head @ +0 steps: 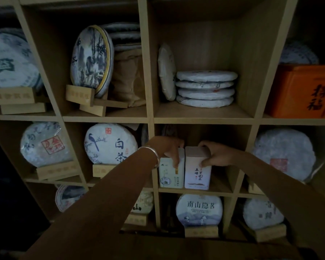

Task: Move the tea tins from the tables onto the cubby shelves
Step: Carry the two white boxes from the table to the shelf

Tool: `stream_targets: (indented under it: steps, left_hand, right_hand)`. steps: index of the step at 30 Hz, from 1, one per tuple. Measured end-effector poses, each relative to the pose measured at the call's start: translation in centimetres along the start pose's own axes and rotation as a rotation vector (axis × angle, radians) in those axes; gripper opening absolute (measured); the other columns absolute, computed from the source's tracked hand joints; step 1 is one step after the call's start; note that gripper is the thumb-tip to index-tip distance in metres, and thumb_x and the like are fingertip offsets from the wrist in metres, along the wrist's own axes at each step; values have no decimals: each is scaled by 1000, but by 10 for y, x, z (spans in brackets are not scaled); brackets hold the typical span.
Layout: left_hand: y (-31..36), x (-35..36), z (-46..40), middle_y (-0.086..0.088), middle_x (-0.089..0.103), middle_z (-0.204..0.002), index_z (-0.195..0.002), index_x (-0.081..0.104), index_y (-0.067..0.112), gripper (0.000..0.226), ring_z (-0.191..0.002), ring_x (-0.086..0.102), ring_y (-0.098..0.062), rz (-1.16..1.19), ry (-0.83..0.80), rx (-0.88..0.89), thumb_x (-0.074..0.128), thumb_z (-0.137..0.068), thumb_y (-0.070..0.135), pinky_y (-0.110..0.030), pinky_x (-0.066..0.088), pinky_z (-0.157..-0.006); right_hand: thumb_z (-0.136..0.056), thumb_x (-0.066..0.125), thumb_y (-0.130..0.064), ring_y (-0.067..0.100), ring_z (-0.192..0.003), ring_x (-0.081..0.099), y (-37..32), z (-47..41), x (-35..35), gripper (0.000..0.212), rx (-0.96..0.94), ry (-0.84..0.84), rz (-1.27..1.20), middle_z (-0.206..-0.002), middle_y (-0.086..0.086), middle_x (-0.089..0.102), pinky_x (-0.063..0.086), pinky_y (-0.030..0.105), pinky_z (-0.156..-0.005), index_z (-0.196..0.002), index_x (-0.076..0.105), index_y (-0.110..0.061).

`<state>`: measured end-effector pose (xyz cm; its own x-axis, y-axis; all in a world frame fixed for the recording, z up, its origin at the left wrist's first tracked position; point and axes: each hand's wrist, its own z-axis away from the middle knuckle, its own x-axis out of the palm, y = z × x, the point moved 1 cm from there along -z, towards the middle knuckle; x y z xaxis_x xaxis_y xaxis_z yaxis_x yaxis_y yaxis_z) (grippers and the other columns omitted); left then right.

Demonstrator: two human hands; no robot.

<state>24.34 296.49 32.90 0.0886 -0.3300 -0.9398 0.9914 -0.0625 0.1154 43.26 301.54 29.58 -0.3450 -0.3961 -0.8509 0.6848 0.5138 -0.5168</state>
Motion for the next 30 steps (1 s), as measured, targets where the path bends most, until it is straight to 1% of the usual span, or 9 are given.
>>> stream_targets:
  steps: [5, 8, 11, 14, 16, 20, 24, 27, 30]
  left_hand:
    - [1, 0, 1, -11, 55, -126, -117, 46, 17, 64, -108, 55, -30, -15, -9, -5, 84, -65, 22, -43, 52, -87]
    - [2, 0, 2, -11, 53, -129, -124, 46, 15, 70, -110, 54, -30, -12, -7, -15, 83, -66, 21, -43, 52, -87]
    - [2, 3, 2, -10, 49, -136, -134, 41, 16, 80, -116, 52, -31, -29, -8, -29, 83, -67, 25, -45, 50, -93]
    - [4, 6, 2, -7, 35, -151, -149, 20, 25, 108, -132, 41, -31, 47, -11, -27, 83, -64, 47, -44, 43, -103]
    - [7, 6, 4, -4, 26, -157, -151, 10, 31, 116, -138, 34, -29, 136, 17, 3, 78, -62, 59, -40, 37, -106]
    - [12, -2, 11, -5, 32, -154, -151, 16, 26, 104, -135, 38, -27, 172, 116, 53, 75, -70, 55, -37, 36, -104]
    - [24, -13, 22, -10, 38, -150, -149, 26, 18, 83, -132, 43, -30, 147, 195, 69, 70, -83, 40, -37, 40, -102]
    - [39, -20, 37, -12, 48, -142, -143, 38, 16, 69, -123, 50, -30, 155, 222, 129, 68, -85, 35, -33, 44, -86]
    - [55, -25, 54, -10, 57, -130, -134, 49, 14, 61, -111, 57, -26, 131, 230, 213, 66, -84, 45, -30, 42, -79]
  right_hand:
    - [-76, 76, -17, 19, -110, 54, -3, 1, -1, 57, -7, -22, 13, -120, 1, 54, 49, 37, -93, -124, 47, -18]
    - [-77, 76, -16, 21, -113, 54, -4, 2, -1, 59, -8, -16, -6, -123, 3, 53, 48, 40, -96, -127, 45, -17]
    - [-75, 77, -15, 21, -113, 55, -2, 2, 1, 58, -9, 1, -20, -123, 4, 54, 49, 36, -93, -124, 46, -18]
    - [-72, 80, -21, 18, -116, 51, -1, 2, 6, 76, 9, 20, -16, -134, 6, 48, 46, 32, -94, -135, 38, -17]
    - [-70, 82, -28, 21, -128, 43, -2, 5, 6, 95, 15, 57, -31, -145, 6, 38, 41, 31, -100, -146, 25, -16]
    - [-66, 83, -42, 23, -137, 33, -11, 13, -4, 107, 13, 110, 39, -153, 5, 27, 35, 34, -107, -149, 20, -18]
    - [-68, 83, -35, 23, -134, 37, -20, 30, -18, 101, -19, 141, 47, -150, 6, 33, 36, 30, -105, -147, 23, -16]
    - [-70, 82, -33, 22, -133, 38, -30, 54, -26, 97, -41, 170, 100, -149, 7, 36, 35, 33, -109, -147, 25, -15]
    - [-70, 82, -29, 23, -131, 41, -41, 85, -35, 95, -3, 198, 147, -146, 9, 39, 35, 32, -108, -145, 27, -11]
